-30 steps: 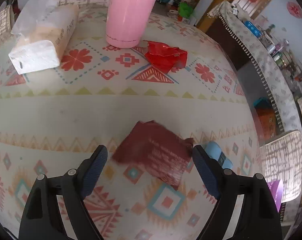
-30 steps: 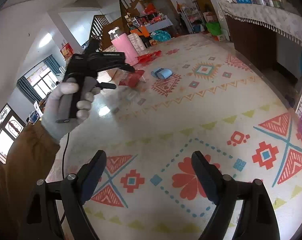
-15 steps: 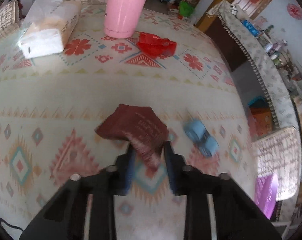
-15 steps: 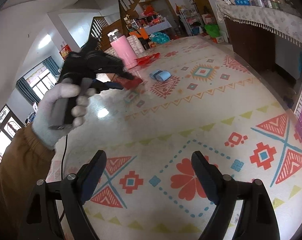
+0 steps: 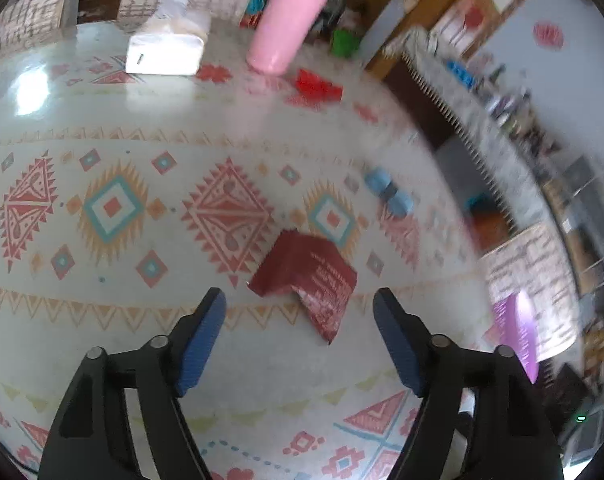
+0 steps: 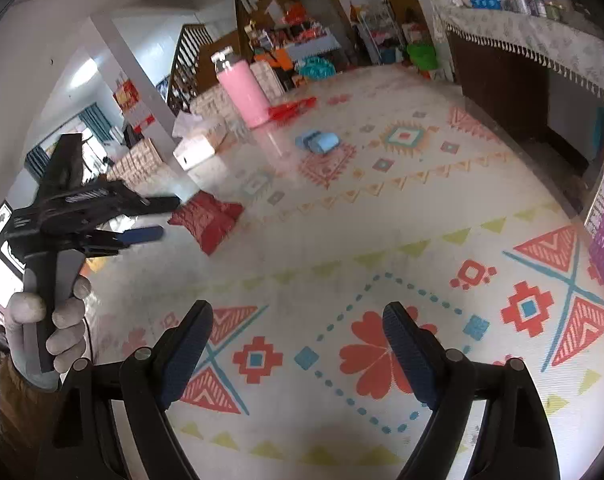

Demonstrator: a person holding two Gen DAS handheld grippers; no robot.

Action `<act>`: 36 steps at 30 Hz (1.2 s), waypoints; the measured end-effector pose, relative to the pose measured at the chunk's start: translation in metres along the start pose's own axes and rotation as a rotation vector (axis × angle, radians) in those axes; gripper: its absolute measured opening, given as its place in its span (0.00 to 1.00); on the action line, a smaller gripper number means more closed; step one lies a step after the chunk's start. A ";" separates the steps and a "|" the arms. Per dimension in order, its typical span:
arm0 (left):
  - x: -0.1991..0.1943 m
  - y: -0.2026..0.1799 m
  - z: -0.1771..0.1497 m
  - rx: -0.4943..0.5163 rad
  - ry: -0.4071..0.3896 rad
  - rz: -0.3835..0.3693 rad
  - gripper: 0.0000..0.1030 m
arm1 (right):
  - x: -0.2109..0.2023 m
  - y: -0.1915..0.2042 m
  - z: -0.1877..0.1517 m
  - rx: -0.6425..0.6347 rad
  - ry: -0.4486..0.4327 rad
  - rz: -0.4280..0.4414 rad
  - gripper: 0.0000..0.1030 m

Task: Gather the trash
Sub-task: 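Grasp the dark red wrapper with left tool while right tool grasps the blue packet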

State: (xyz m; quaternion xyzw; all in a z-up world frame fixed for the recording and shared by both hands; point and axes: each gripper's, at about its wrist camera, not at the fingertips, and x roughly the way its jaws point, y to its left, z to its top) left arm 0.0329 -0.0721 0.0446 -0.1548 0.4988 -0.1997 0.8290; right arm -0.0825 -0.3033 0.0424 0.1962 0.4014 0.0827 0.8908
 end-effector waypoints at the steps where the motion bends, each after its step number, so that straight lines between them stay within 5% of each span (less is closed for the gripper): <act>1: -0.002 0.004 0.000 -0.015 -0.006 -0.033 0.79 | 0.001 0.001 0.001 -0.004 0.009 -0.003 0.88; 7: 0.003 0.020 -0.005 -0.058 0.017 -0.075 0.79 | 0.018 0.022 0.033 -0.172 0.027 -0.135 0.88; 14: 0.005 0.023 -0.014 -0.020 0.010 0.019 0.79 | 0.092 0.021 0.114 -0.227 0.054 -0.263 0.87; 22: 0.004 0.039 -0.010 -0.073 0.011 -0.008 0.79 | 0.159 0.011 0.168 -0.203 0.109 -0.317 0.75; 24: 0.006 0.048 -0.009 -0.109 0.026 -0.032 0.79 | 0.167 0.010 0.172 -0.206 0.115 -0.326 0.62; 25: 0.006 0.050 -0.009 -0.121 0.029 -0.039 0.79 | 0.168 0.011 0.174 -0.209 0.108 -0.320 0.56; 27: 0.005 0.057 -0.009 -0.152 0.025 -0.053 0.79 | 0.167 0.013 0.175 -0.190 0.114 -0.288 0.26; 31: 0.004 0.064 -0.009 -0.177 0.018 -0.063 0.79 | 0.157 0.031 0.158 -0.208 0.127 -0.235 0.26; 36: 0.003 0.065 -0.009 -0.182 0.014 -0.072 0.79 | 0.142 0.081 0.113 -0.287 0.215 -0.054 0.26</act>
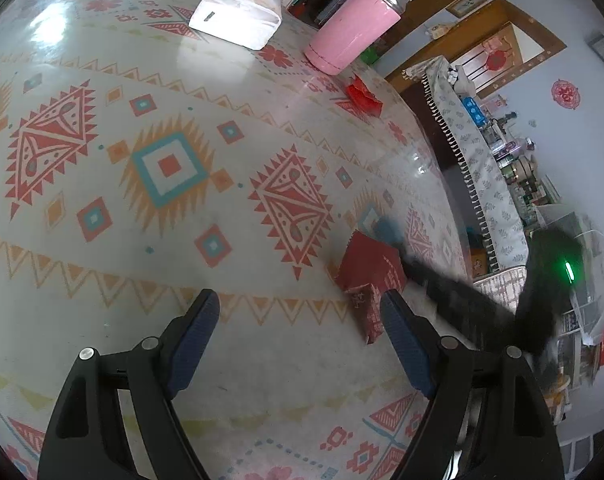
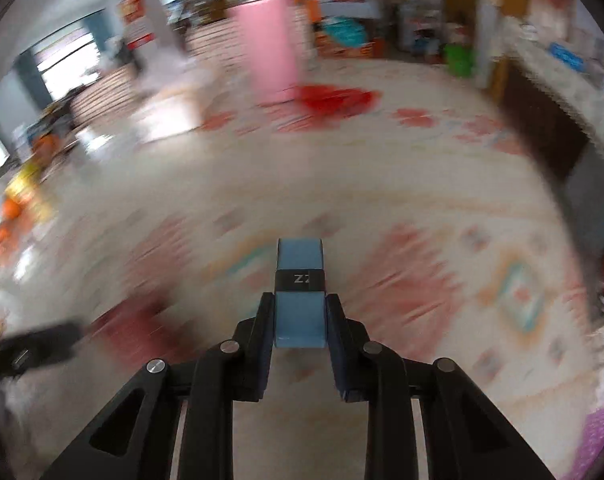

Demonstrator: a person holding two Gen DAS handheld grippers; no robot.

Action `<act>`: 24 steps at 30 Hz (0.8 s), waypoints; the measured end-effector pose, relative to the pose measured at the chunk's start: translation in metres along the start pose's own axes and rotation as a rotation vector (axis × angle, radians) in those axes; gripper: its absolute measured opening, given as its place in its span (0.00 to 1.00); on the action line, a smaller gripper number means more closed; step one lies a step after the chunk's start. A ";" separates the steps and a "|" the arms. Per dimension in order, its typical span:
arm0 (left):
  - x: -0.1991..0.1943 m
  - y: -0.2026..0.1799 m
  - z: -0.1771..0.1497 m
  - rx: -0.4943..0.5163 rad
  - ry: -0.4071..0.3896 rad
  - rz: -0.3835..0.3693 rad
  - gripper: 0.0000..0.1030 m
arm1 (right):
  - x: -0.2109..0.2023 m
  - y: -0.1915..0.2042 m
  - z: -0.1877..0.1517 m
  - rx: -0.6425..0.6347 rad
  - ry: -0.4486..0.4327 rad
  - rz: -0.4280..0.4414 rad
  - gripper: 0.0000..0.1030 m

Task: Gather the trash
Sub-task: 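Grasp the dark red wrapper with left tool while right tool grasps the blue packet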

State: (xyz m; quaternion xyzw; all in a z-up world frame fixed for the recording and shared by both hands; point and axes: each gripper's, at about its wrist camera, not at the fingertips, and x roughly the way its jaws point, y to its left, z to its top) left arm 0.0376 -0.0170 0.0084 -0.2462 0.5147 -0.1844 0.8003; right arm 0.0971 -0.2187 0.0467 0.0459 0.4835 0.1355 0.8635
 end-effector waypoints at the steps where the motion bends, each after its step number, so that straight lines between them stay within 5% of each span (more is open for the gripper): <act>1: 0.000 0.000 0.000 -0.001 0.000 -0.003 0.80 | -0.003 0.014 -0.008 -0.026 0.016 0.042 0.26; 5: -0.001 -0.003 -0.002 0.020 0.006 -0.003 0.83 | -0.019 0.035 -0.033 -0.046 0.035 0.120 0.26; 13: 0.007 -0.024 -0.006 0.128 0.062 0.059 0.84 | -0.066 0.030 -0.081 -0.002 -0.018 0.074 0.26; 18: 0.009 -0.040 -0.015 0.257 0.056 0.256 0.84 | -0.097 0.027 -0.114 0.017 -0.080 0.017 0.26; 21: 0.015 -0.043 -0.019 0.289 0.047 0.302 0.84 | -0.108 0.021 -0.129 0.047 -0.103 -0.016 0.27; 22: 0.016 -0.042 -0.019 0.291 0.046 0.295 0.83 | -0.110 0.019 -0.134 0.067 -0.107 -0.013 0.27; 24: 0.013 -0.042 -0.020 0.301 0.035 0.275 0.55 | -0.116 0.012 -0.147 0.115 -0.113 -0.003 0.27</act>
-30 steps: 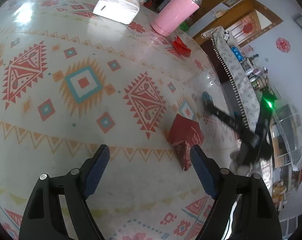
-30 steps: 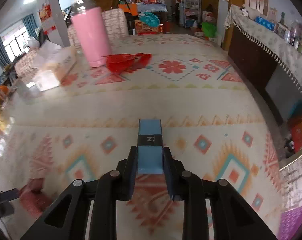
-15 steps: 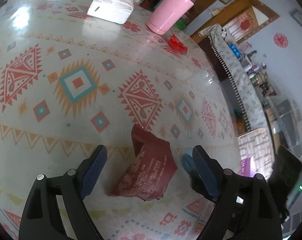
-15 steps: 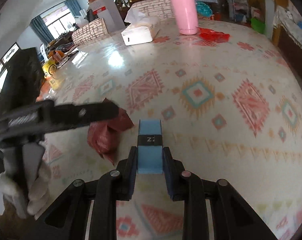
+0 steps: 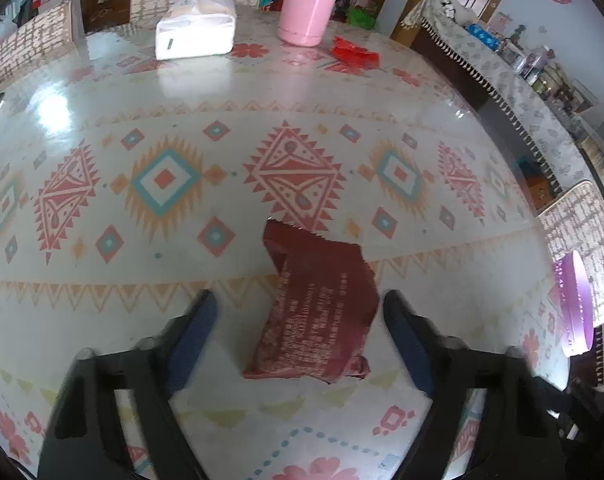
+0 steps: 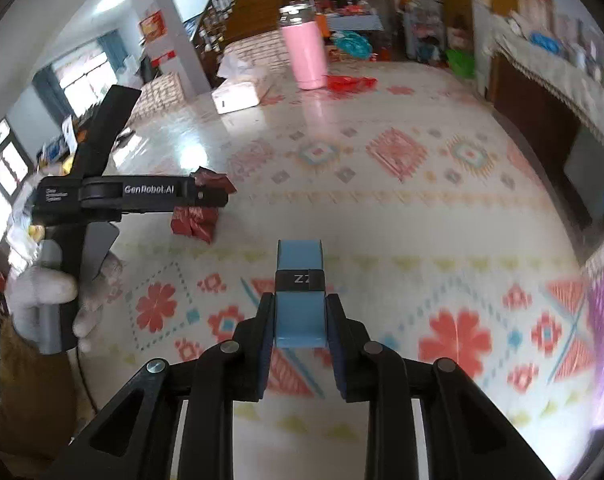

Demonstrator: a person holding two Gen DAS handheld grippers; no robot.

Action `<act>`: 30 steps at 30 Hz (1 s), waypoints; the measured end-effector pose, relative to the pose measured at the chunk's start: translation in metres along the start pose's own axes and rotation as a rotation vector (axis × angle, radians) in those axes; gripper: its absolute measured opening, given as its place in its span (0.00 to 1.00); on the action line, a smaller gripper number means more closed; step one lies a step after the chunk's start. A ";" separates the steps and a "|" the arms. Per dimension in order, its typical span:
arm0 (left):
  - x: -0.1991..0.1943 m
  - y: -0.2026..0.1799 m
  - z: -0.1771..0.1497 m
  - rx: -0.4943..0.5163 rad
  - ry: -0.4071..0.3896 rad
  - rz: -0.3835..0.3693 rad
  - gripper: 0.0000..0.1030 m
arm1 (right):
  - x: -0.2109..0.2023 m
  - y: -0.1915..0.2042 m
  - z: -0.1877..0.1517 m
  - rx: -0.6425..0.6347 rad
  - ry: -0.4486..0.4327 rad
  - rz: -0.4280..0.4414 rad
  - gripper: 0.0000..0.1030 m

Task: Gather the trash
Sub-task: 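Grasp the dark red wrapper with left tool while right tool grasps the blue packet, then carry the red wrapper and blue packet over to the lilac basket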

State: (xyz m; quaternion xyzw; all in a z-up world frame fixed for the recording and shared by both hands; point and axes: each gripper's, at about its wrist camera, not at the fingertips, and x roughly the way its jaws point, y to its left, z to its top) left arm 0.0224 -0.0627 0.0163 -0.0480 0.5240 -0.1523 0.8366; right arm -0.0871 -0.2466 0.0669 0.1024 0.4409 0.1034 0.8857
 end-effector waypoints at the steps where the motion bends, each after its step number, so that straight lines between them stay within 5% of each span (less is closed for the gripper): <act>1: -0.001 -0.001 0.000 -0.001 0.003 -0.016 0.35 | -0.002 -0.002 -0.004 0.016 -0.004 -0.001 0.27; 16: -0.035 -0.003 0.001 -0.045 -0.162 -0.129 0.35 | -0.046 0.007 -0.024 0.072 -0.141 -0.091 0.27; 28: -0.036 -0.011 -0.002 -0.026 -0.158 -0.146 0.35 | -0.012 0.020 -0.041 0.017 -0.047 -0.168 0.28; 30: -0.037 -0.011 -0.002 -0.026 -0.160 -0.149 0.35 | -0.007 0.021 -0.040 0.015 -0.037 -0.176 0.40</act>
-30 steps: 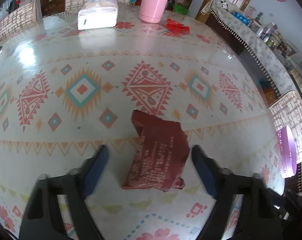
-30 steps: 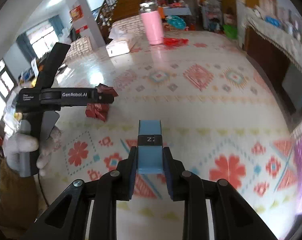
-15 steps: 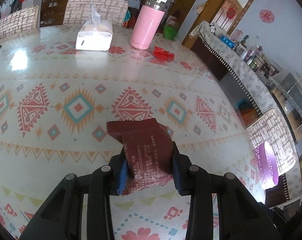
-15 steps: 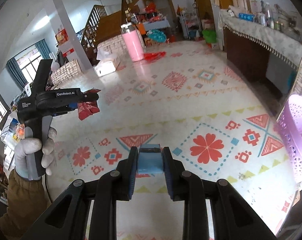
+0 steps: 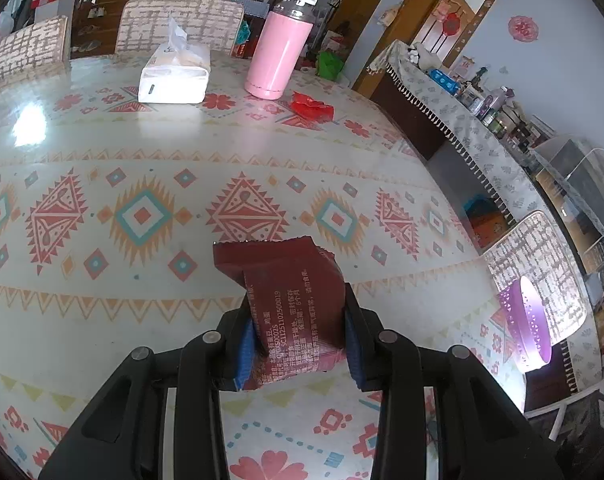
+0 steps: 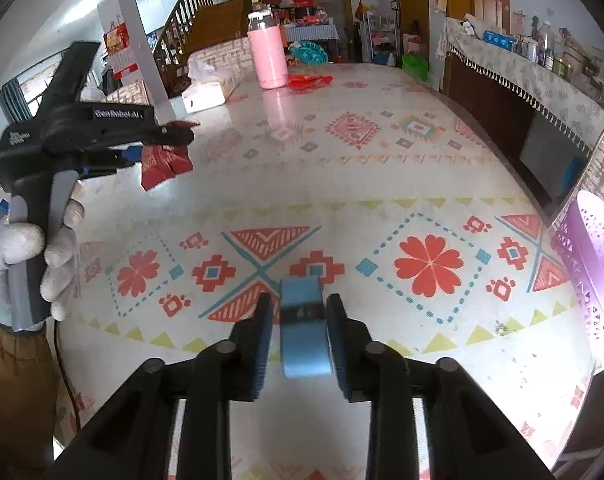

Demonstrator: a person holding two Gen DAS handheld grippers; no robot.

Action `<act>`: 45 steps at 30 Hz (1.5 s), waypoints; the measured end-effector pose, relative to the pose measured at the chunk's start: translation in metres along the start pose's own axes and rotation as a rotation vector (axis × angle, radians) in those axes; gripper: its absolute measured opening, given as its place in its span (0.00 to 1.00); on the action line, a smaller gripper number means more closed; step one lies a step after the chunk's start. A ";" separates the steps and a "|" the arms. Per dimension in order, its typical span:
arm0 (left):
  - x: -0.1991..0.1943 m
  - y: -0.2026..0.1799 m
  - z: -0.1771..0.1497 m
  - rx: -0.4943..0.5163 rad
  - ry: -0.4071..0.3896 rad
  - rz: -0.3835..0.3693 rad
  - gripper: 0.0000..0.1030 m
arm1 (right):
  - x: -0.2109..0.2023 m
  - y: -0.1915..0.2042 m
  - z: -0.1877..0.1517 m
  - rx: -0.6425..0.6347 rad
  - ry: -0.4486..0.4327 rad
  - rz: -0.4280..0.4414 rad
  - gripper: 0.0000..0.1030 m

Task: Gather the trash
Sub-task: 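Carry the red wrapper and blue packet over to the lilac basket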

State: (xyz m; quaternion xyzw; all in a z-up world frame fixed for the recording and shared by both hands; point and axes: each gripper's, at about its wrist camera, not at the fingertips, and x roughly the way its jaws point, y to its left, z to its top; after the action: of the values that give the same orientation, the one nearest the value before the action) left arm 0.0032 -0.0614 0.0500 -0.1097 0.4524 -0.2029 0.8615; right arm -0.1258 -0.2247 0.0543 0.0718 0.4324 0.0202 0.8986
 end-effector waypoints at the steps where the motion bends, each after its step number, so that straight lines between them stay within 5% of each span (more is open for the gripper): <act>1: 0.000 0.000 0.000 -0.001 0.000 -0.001 0.35 | 0.002 0.001 0.000 -0.002 0.004 -0.004 0.44; 3: 0.000 0.000 0.000 -0.002 0.000 0.001 0.35 | 0.006 0.002 -0.002 -0.002 0.010 -0.009 0.52; 11: -0.001 -0.003 -0.001 0.012 -0.007 0.019 0.35 | 0.018 0.007 -0.003 -0.031 0.019 -0.055 0.52; 13: -0.001 -0.004 -0.001 0.021 -0.011 0.029 0.35 | 0.020 0.009 -0.003 -0.044 0.010 -0.083 0.45; 14: -0.001 -0.005 -0.001 0.024 -0.011 0.030 0.35 | 0.020 0.010 -0.002 -0.055 0.008 -0.100 0.29; 26: 0.000 -0.009 -0.004 0.039 -0.034 0.063 0.35 | -0.032 -0.020 -0.002 0.036 -0.099 -0.049 0.28; 34: -0.040 -0.032 -0.013 0.067 -0.125 0.018 0.35 | -0.074 -0.049 -0.018 0.095 -0.181 -0.007 0.28; 45: -0.102 -0.093 -0.054 0.227 -0.188 0.068 0.35 | -0.085 -0.074 -0.031 0.165 -0.215 0.027 0.28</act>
State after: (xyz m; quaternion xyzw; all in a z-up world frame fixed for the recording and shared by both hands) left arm -0.1162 -0.0990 0.1291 -0.0148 0.3473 -0.2122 0.9133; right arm -0.2051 -0.3025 0.0903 0.1531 0.3326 -0.0110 0.9305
